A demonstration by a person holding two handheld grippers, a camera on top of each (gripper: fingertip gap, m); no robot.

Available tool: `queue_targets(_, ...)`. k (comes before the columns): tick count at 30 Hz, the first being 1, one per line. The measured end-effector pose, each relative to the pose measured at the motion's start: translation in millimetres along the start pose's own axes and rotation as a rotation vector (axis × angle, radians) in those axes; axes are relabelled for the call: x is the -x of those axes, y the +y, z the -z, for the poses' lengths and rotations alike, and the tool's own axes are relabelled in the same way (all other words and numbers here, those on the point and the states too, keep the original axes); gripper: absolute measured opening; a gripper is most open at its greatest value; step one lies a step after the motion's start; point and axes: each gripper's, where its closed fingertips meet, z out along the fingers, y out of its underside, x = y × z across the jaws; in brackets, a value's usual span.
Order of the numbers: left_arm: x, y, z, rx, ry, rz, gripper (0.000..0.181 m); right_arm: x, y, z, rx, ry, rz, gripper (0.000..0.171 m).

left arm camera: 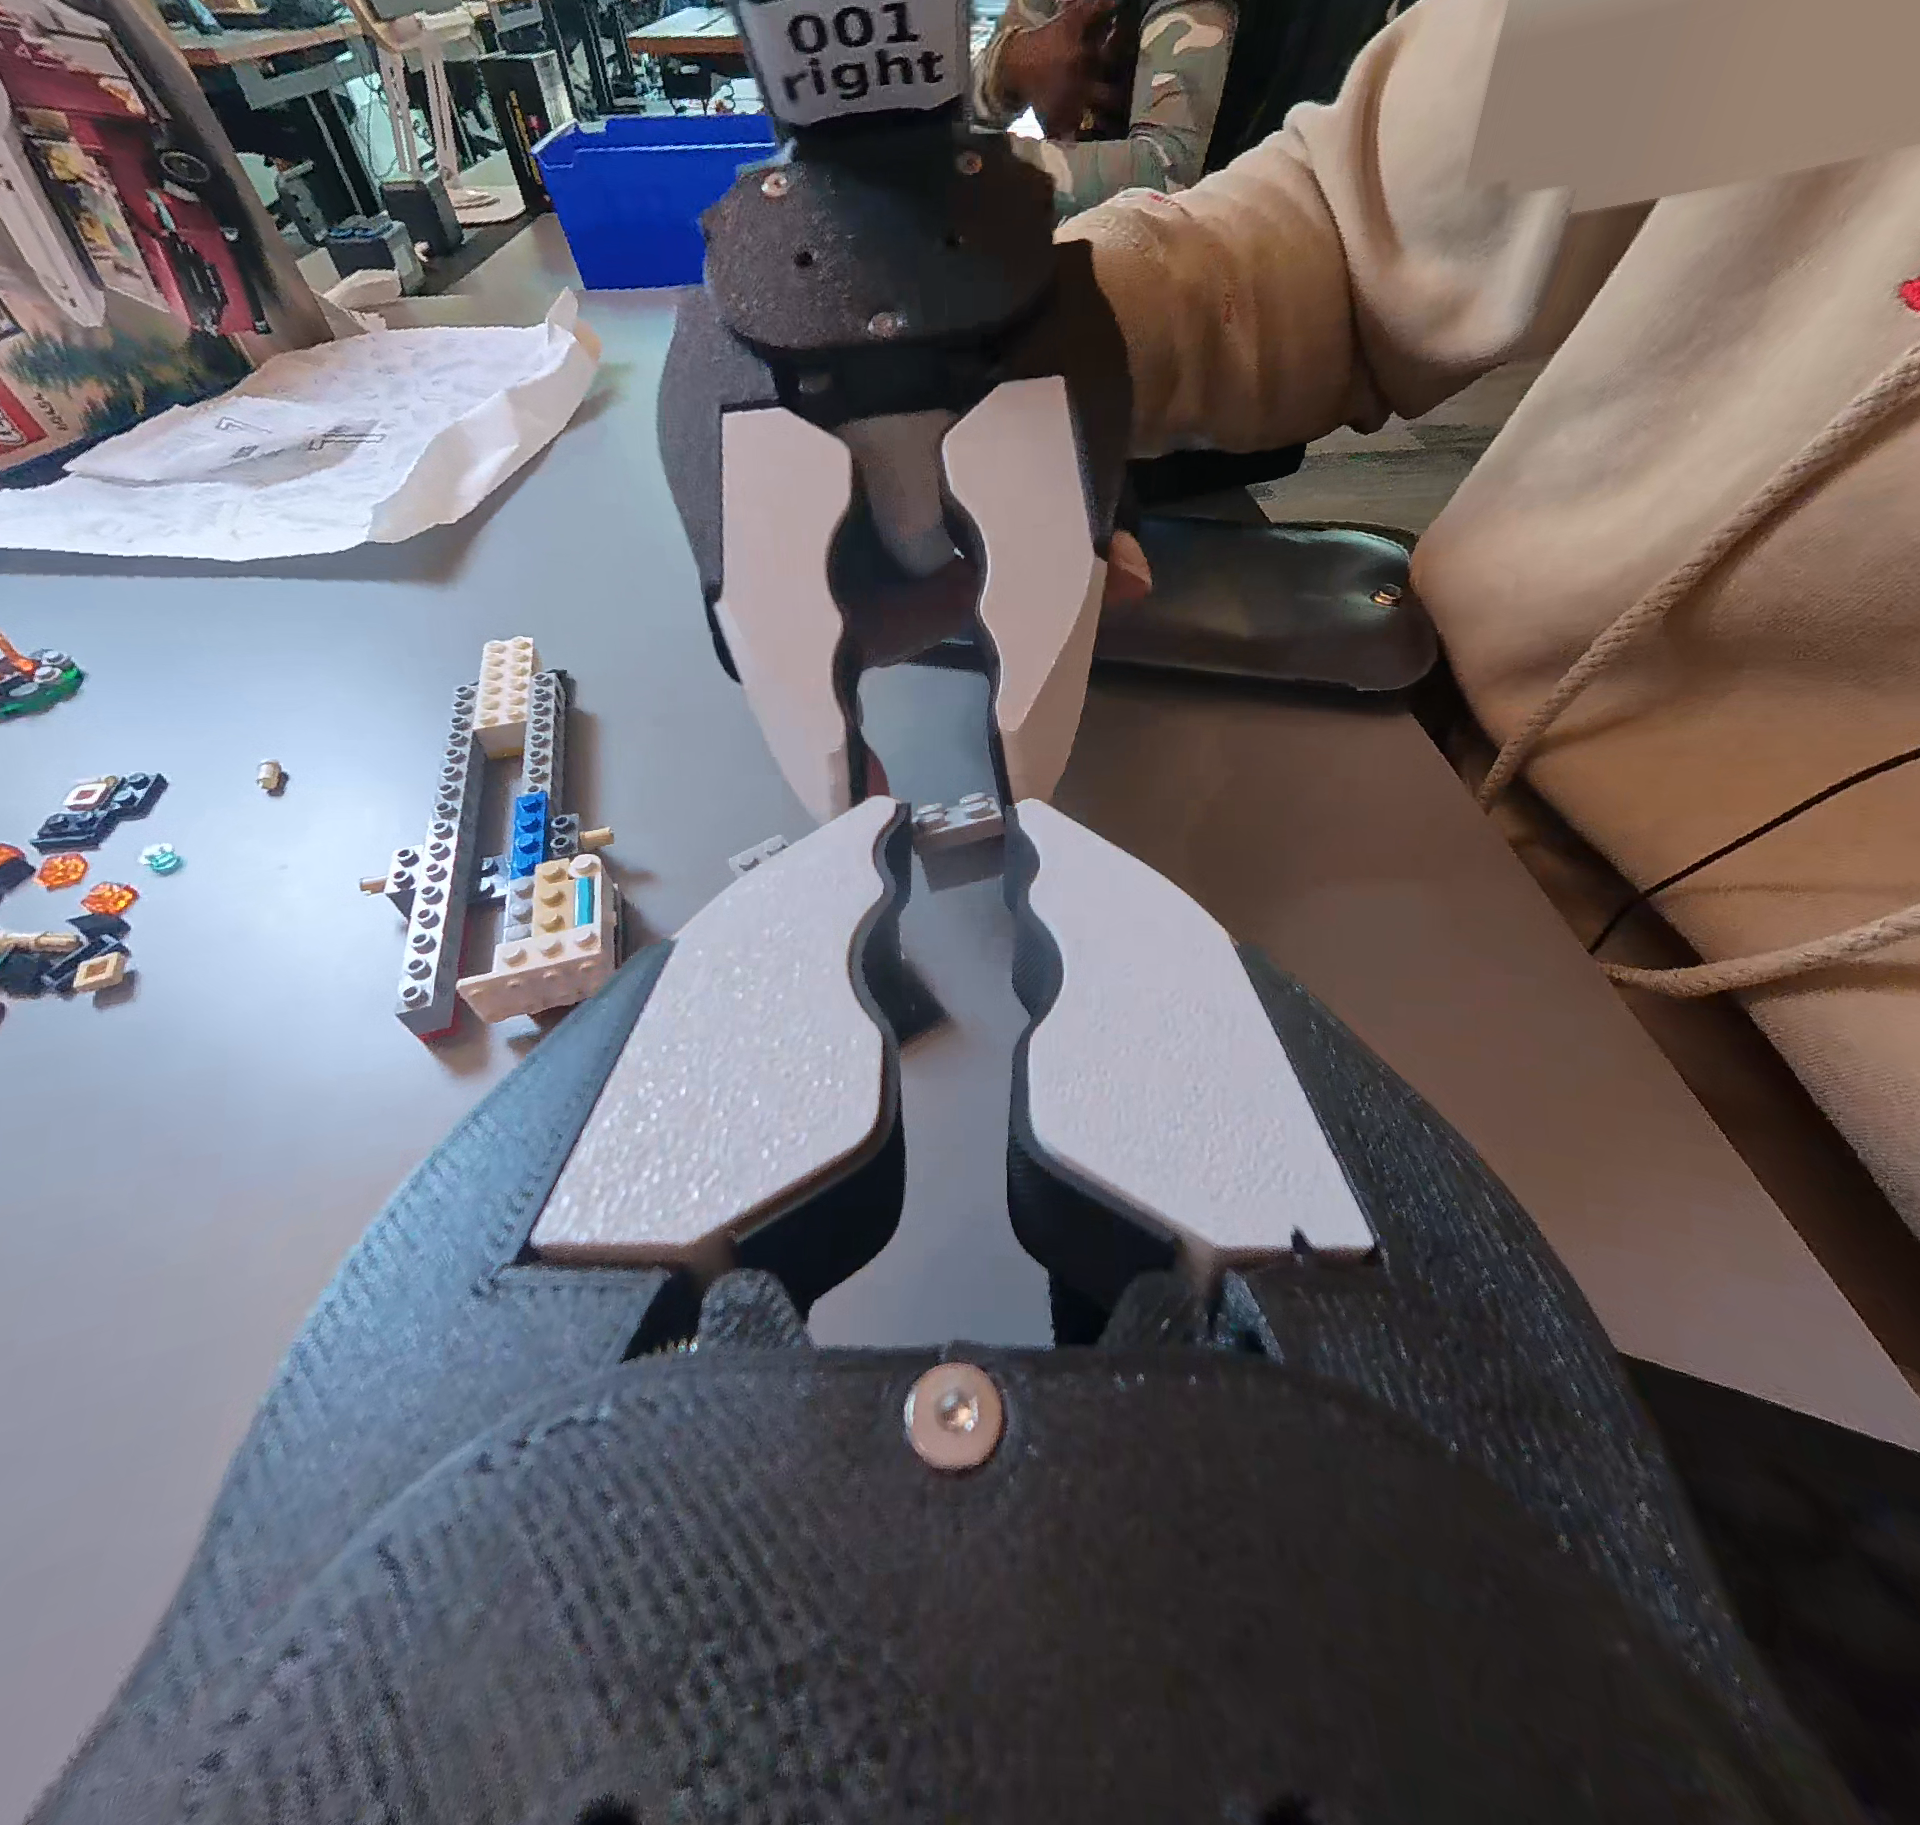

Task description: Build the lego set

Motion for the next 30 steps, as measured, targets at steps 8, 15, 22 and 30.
queue_targets(8, 5.7, -1.9, 1.4, -0.013, -0.04, -0.018, 0.017, -1.8, 2.2, -6.1, 0.01, 0.038, 0.009, 0.016)
queue_targets(15, 35.3, 10.2, 0.9, 0.067, -0.225, 0.066, 0.024, -32.9, 13.1, -2.4, 0.067, 0.256, -0.14, 0.016)
queue_targets(22, 45.6, 12.0, -1.8, 0.072, -0.321, 0.166, 0.023, -43.6, 18.9, -3.1, 0.104, 0.379, -0.177, 0.016)
queue_targets(30, 50.9, 15.2, -1.6, 0.131, -0.418, 0.086, 0.018, -41.5, 17.0, -6.7, 0.092, 0.4, -0.195, 0.016)
